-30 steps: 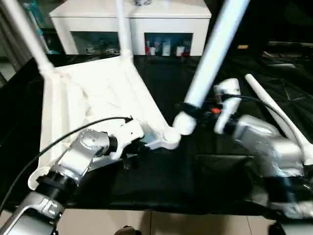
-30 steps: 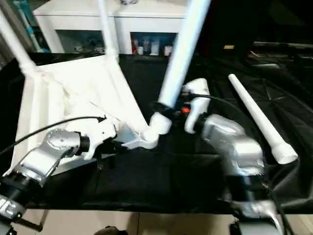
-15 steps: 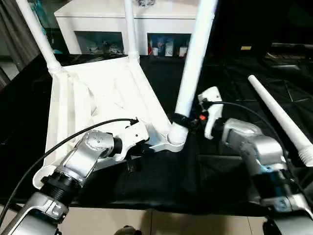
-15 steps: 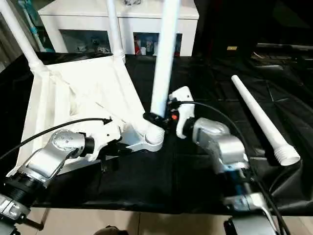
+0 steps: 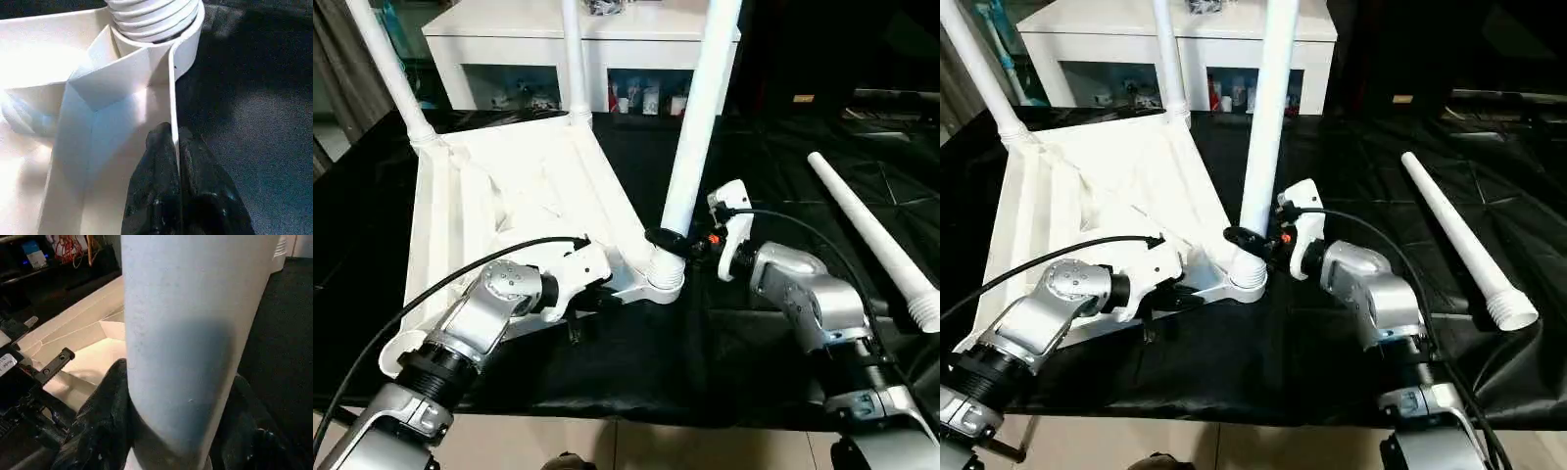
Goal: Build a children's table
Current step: Insert table leg to table base
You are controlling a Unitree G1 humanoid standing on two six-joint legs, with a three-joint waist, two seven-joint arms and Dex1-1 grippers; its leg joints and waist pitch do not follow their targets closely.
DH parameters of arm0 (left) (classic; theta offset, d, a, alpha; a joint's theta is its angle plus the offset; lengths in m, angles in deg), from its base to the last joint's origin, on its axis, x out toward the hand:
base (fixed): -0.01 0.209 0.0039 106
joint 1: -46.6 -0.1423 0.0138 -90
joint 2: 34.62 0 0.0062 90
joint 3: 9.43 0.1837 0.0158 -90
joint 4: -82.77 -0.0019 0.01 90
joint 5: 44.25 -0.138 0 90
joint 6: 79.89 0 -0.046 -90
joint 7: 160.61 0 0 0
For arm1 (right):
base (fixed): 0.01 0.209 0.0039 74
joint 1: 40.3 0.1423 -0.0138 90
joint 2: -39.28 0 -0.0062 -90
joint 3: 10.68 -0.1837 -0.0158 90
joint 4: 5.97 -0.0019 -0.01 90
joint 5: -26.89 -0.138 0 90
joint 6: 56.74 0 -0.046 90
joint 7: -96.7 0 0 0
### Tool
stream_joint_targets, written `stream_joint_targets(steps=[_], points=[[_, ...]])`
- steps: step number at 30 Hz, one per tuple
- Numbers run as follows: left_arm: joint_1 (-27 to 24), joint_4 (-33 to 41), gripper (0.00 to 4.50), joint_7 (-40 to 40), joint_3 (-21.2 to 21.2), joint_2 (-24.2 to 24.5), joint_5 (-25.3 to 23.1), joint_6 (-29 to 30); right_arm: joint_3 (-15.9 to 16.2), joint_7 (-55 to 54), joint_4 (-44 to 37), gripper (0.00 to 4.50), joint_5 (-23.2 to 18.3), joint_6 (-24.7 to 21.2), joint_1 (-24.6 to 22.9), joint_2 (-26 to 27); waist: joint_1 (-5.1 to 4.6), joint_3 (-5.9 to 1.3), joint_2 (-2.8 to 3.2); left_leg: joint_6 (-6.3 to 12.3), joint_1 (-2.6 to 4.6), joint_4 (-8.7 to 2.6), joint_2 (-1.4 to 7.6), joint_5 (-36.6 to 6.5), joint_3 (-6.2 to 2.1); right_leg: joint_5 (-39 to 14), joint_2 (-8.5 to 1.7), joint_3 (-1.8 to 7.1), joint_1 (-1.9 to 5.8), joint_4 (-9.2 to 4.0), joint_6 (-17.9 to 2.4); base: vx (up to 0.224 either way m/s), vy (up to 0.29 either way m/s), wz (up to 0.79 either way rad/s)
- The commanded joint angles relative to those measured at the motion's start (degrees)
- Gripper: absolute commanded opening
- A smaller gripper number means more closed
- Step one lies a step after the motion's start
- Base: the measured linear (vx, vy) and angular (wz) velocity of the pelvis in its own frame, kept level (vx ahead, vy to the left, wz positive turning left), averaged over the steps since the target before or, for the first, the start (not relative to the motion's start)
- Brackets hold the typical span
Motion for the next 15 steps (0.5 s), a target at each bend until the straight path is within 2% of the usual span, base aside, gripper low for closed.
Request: stream_joint_targets(steps=[1,2,5,7,8,9,11,12,15], points=[[0.4,0.2,0.0,1.2,-2.1,-1.5,1.5,-1.8,-1.5,-1.8,2.2,1.84,1.3,0.3,-3.2,-0.4,-0.27,-3.85,-1.11,-1.46,2.11,-5.65,4.63,-16.1,-2.35,-15.7,-3.13,2.17,1.08,-4.16,-10.6,0.0,0.0,0.0],[0.5,0.0,0.0,1.2,-2.3,-1.6,1.4,-1.9,-2.3,-2.4,2.5,1.84,1.0,1.4,-5.1,-0.1,-0.18,-3.81,-0.87,-1.57,2.11,-5.73,4.64,-16.7,-2.41,-15.9,-3.15,2.17,1.06,-4.22,-10.4,0.0,0.0,0.0],[0.5,-0.2,0.0,1.1,-2.4,-1.6,1.4,-2.0,-2.5,-2.7,2.5,1.84,1.0,2.2,-6.3,0.0,-0.4,-3.81,-0.87,-1.69,1.98,-5.89,4.57,-17.4,-2.5,-16.4,-3.02,2.07,1.14,-4.28,-10.3,0.0,0.0,0.0],[0.7,-0.4,0.0,1.1,-2.4,-1.7,1.3,-2.0,-2.6,-2.9,2.1,1.84,1.0,2.8,-7.5,0.0,-0.42,-3.68,-0.85,-2.18,2.24,-5.9,4.61,-19.5,-2.5,-19.0,-3.18,2.19,0.9,-4.71,-9.9,0.0,0.0,0.0],[0.8,-0.5,0.0,1.1,-2.4,-1.6,1.3,-2.1,-2.1,-3.0,1.6,1.84,1.6,3.4,-8.2,-0.2,-0.38,-3.68,-0.71,-2.35,2.33,-5.89,4.62,-19.8,-2.54,-19.4,-3.18,2.23,0.82,-4.74,-9.8,0.0,0.0,0.0],[0.8,-0.5,0.0,1.0,-2.4,-1.6,1.3,-2.1,-1.7,-3.1,1.3,1.84,2.0,3.8,-8.5,-0.4,-0.4,-3.68,-0.82,-2.47,2.3,-5.95,4.65,-19.9,-2.56,-19.4,-3.12,2.25,0.82,-4.77,-9.7,0.0,0.0,0.0],[1.0,-0.7,0.0,0.9,-2.4,-1.6,1.2,-2.1,0.5,-2.6,-0.3,1.84,4.3,4.8,-9.3,-1.5,-0.35,-3.74,-0.57,-2.7,2.18,-6.07,4.71,-19.6,-2.67,-18.5,-3.04,2.14,0.92,-4.58,-9.6,0.0,0.0,0.0],[1.2,-0.9,0.0,0.7,-2.2,-1.5,1.0,-2.2,3.3,-1.7,-2.1,1.84,6.6,5.2,-9.6,-2.6,-0.38,-3.75,-0.63,-2.71,2.18,-6.16,4.71,-19.2,-2.64,-17.3,-2.88,2.11,0.99,-4.5,-9.4,0.0,0.0,0.0],[1.2,-1.0,0.0,0.5,-2.2,-1.5,0.8,-2.3,4.8,-1.1,-2.6,1.84,8.0,5.2,-9.1,-3.1,-0.44,-3.69,-0.7,-2.58,2.05,-6.16,4.61,-19.9,-2.62,-18.0,-3.02,2.16,1.04,-4.59,-9.2,0.0,0.0,0.0]])
